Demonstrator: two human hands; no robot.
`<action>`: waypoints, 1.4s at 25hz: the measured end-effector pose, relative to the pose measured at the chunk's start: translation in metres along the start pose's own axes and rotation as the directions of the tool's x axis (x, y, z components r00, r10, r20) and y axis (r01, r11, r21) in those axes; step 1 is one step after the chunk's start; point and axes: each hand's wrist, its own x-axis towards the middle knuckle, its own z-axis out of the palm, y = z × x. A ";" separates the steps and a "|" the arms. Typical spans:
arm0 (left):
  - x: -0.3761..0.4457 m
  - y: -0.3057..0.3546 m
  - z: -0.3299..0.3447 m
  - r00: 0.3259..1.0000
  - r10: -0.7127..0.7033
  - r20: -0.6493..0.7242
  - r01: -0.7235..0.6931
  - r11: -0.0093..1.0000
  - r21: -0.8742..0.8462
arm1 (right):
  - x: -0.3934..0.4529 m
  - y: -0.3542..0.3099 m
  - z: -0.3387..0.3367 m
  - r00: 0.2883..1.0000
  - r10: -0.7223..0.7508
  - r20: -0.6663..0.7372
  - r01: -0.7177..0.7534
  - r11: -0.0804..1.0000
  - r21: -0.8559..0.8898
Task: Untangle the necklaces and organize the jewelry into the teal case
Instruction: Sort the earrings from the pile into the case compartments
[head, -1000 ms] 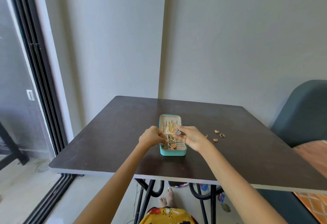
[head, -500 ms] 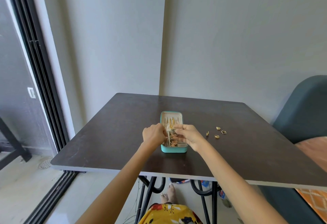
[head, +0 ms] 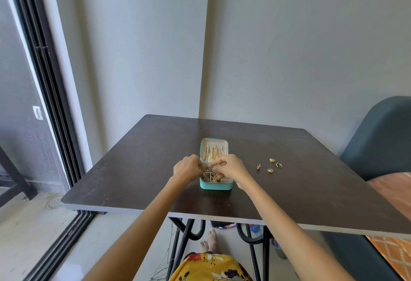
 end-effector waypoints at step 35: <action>0.008 0.084 0.041 0.935 0.224 -0.274 -0.296 0.920 -0.257 | 0.010 0.092 -0.063 0.855 0.054 -0.515 -0.097 0.994 -0.055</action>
